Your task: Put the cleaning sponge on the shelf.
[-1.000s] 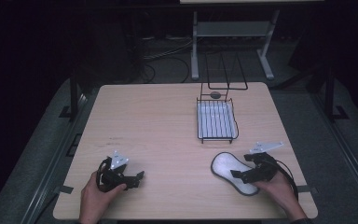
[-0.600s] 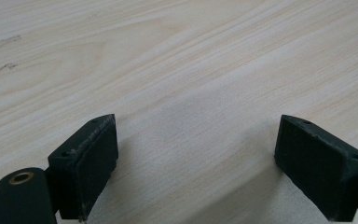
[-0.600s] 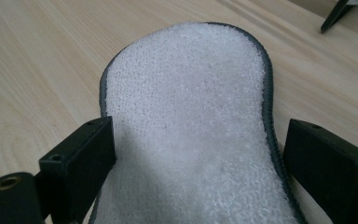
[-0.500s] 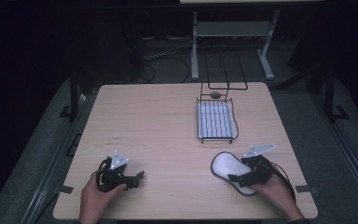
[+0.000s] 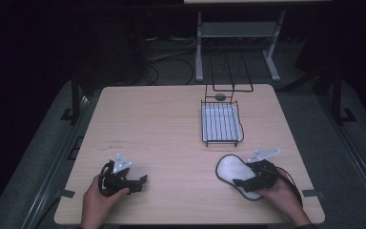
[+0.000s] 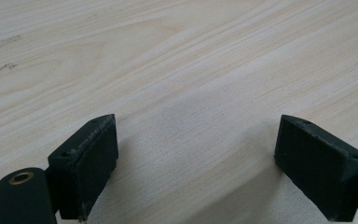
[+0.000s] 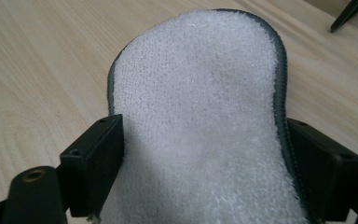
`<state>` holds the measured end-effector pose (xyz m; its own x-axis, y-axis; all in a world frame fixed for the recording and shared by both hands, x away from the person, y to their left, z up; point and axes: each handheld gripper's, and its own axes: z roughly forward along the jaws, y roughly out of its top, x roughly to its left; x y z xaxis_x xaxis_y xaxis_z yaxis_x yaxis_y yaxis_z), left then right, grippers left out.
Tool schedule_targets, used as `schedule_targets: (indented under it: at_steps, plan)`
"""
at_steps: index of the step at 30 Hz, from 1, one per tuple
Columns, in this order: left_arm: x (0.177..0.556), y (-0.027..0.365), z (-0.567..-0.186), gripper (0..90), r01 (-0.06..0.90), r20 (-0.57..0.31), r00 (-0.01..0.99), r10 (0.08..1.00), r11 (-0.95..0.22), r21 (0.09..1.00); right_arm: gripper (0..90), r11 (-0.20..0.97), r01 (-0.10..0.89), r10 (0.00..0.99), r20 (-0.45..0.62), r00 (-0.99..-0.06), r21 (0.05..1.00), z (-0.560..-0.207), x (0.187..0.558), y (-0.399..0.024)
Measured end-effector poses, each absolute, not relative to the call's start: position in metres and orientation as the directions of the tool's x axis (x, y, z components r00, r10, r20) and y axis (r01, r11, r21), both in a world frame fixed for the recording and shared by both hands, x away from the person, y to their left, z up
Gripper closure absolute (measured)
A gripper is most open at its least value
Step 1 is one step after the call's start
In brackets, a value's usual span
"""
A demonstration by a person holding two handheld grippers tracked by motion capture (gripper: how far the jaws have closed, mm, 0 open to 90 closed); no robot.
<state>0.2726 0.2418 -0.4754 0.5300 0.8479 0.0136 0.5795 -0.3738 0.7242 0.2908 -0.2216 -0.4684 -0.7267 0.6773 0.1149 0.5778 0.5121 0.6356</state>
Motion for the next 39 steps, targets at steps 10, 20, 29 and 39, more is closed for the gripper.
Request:
schedule_targets:
  at_steps: [10, 20, 29, 39]
  plan:
    - [0.273, 0.242, -0.475, 12.6, 0.579, 0.014, 0.530, 0.848, -0.374, 0.724, 21.1, 0.514, 0.580, 0.679, 0.113, -0.725, 0.632, -0.466, 0.290, -0.222]
    - [0.273, 0.242, -0.475, 12.6, 0.579, 0.014, 0.530, 0.848, -0.374, 0.724, 34.2, 0.502, 0.566, 0.688, 0.094, -0.719, 0.654, -0.458, 0.289, -0.228]
    - [0.273, 0.242, -0.475, 12.6, 0.580, 0.014, 0.530, 0.848, -0.374, 0.724, 51.8, 0.473, 0.550, 0.692, 0.096, -0.716, 0.688, -0.447, 0.286, -0.234]
    - [0.273, 0.242, -0.475, 12.6, 0.579, 0.013, 0.530, 0.848, -0.374, 0.724, 72.5, 0.416, 0.540, 0.672, 0.152, -0.725, 0.732, -0.433, 0.287, -0.243]
